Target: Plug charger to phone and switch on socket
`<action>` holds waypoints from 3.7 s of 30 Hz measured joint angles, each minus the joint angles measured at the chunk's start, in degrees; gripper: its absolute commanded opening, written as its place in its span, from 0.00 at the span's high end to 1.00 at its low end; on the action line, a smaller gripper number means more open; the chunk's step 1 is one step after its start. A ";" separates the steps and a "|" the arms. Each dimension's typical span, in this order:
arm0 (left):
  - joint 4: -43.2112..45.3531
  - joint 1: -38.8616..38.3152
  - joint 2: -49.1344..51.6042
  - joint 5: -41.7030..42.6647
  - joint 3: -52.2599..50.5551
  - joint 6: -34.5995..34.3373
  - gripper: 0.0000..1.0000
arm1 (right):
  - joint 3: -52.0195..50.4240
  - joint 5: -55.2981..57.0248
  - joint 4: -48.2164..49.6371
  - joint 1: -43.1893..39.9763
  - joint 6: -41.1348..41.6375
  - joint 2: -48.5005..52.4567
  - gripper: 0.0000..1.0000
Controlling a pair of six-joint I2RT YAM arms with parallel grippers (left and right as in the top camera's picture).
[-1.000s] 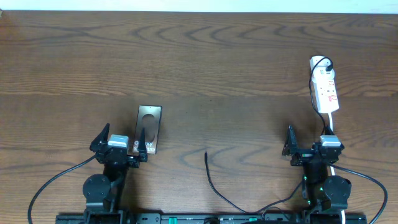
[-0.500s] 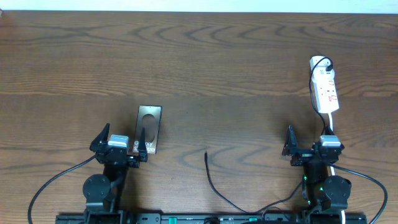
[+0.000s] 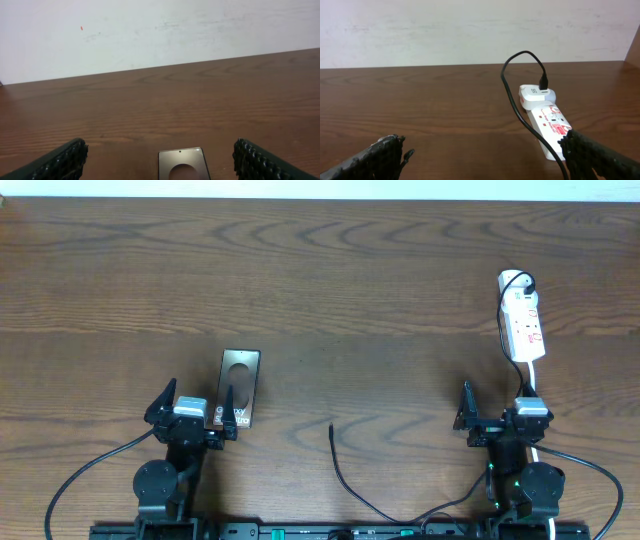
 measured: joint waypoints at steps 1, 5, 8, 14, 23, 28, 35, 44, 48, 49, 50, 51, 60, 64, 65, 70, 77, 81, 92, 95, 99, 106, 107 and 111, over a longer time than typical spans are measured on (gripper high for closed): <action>0.00 0.00 0.00 0.00 0.00 0.00 0.06 | 0.00 0.00 0.00 0.00 0.02 0.00 0.01; 0.00 0.00 0.00 0.00 0.00 0.00 0.06 | 0.00 0.00 0.00 0.00 0.02 0.00 0.01; 0.00 0.00 0.00 0.00 0.00 0.00 0.07 | 0.00 0.00 0.00 0.00 0.00 0.00 0.01; 0.04 0.00 0.00 0.00 0.00 0.00 0.05 | 0.00 0.00 0.00 0.00 0.02 0.00 0.01; -0.46 0.00 0.00 0.02 0.46 0.00 0.06 | 0.00 0.00 0.00 0.00 0.02 0.00 0.01; -2.54 0.00 1.40 0.22 2.73 0.00 0.07 | 0.00 0.00 0.00 0.00 0.00 0.00 0.01; -3.48 0.00 11.65 0.26 13.31 0.00 0.07 | 0.00 0.04 0.02 0.00 0.02 0.02 0.01; -16.85 0.00 33.83 0.26 34.42 0.00 0.07 | 0.00 0.17 -0.02 0.00 0.02 0.00 0.01; -27.82 0.00 44.33 0.24 45.90 -0.24 0.07 | 0.00 0.20 0.00 0.00 0.00 0.00 0.01; -30.82 0.00 47.15 0.26 49.00 -0.39 0.06 | 0.00 0.20 0.00 0.00 0.00 0.00 0.01; -34.38 0.00 50.29 0.28 52.57 -0.52 0.07 | 0.00 0.20 -0.04 0.00 0.02 0.00 0.01; -36.89 0.00 53.07 0.26 55.43 -0.85 0.07 | 0.00 0.20 0.00 0.00 0.00 0.02 0.01; -63.71 0.00 81.90 0.39 85.42 -3.34 0.07 | 0.00 0.20 -0.02 0.00 0.00 0.00 0.01; -69.07 0.00 90.77 1.11 90.86 -3.48 0.07 | 0.00 0.22 -0.02 0.00 0.02 0.00 0.01; -69.33 0.00 92.35 1.33 90.88 -3.48 0.07 | 0.00 0.22 -0.02 0.00 0.02 0.00 0.01; -69.51 0.00 98.01 1.62 90.88 -3.48 0.07 | 0.00 0.22 -0.02 0.00 0.00 0.00 0.01; -69.53 0.00 101.22 1.79 90.88 -3.72 0.02 | 0.00 0.20 -0.02 0.00 0.02 0.00 0.01; -69.40 0.00 101.22 1.92 90.90 -3.50 0.02 | 0.00 0.22 -0.02 0.00 0.02 0.00 0.01; -66.47 -0.33 101.22 1.97 88.65 -3.69 0.02 | 0.00 0.22 -0.02 0.00 0.00 0.00 0.01; -64.85 -0.94 101.22 1.97 85.81 -3.69 0.02 | 0.00 0.22 -0.02 0.00 0.00 0.00 0.01; -61.68 -2.21 101.26 1.55 82.03 -3.67 0.02 | 0.00 0.20 -0.02 0.00 0.00 0.00 0.01; -56.78 -4.33 101.29 -2.40 76.52 -6.10 0.02 | 0.00 0.22 -0.02 0.00 0.02 0.00 0.01; -56.06 -4.50 101.29 -2.75 75.91 -6.32 0.02 | 0.00 0.22 -0.02 0.00 0.02 0.00 0.01; -53.29 -4.70 101.29 -3.34 73.13 -7.61 0.02 | 0.00 0.22 0.00 0.00 0.02 0.00 0.01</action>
